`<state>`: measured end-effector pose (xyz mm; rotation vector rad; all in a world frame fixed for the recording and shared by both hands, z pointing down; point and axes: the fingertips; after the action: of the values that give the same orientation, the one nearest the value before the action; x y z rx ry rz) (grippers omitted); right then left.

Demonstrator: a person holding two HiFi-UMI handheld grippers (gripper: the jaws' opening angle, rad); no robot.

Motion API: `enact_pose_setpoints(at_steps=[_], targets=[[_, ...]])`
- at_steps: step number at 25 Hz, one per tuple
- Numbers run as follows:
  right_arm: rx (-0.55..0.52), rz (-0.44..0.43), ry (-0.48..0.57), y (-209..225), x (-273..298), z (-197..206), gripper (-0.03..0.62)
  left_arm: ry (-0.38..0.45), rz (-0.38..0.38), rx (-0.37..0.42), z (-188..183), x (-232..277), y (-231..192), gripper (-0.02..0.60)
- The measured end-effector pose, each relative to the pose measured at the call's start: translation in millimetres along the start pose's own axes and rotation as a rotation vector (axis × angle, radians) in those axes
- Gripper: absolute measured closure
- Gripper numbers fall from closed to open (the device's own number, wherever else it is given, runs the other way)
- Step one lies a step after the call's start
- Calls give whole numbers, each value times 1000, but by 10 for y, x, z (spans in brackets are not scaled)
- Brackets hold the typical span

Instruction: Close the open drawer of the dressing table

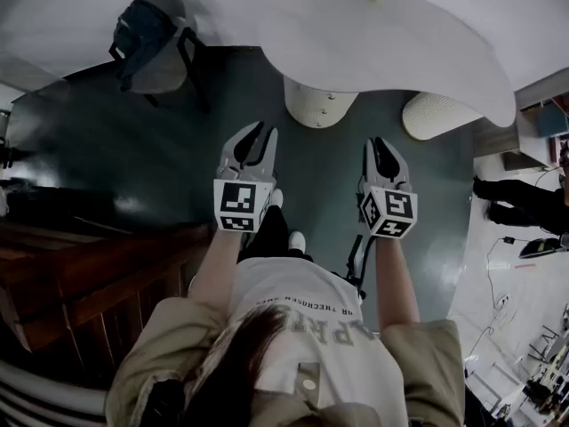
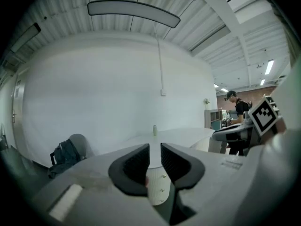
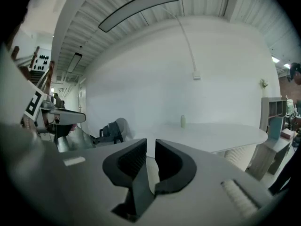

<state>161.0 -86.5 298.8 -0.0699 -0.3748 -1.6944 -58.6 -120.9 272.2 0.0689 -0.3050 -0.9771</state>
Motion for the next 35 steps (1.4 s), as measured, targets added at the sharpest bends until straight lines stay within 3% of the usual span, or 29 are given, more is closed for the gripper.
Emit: enact_pose_setpoints(at_steps=[11, 24, 35], targets=[[-44, 36, 96, -192, -625, -370, 571, 81, -57, 22, -313, -385, 169, 574], [-2, 34, 173, -310, -1253, -510, 588, 145, -40, 88, -578, -672, 387, 574], [-12, 23, 208, -306, -1404, -603, 588, 173, -29, 96, -733, -721, 507, 574]])
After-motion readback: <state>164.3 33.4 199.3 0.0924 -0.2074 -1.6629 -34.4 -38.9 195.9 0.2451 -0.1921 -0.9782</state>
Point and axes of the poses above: the fingertips, and each gripper's own axes: x forward along the fingers, y to its right, z out of its underside, and after that the axes turned 8 degrees about x, right-handed
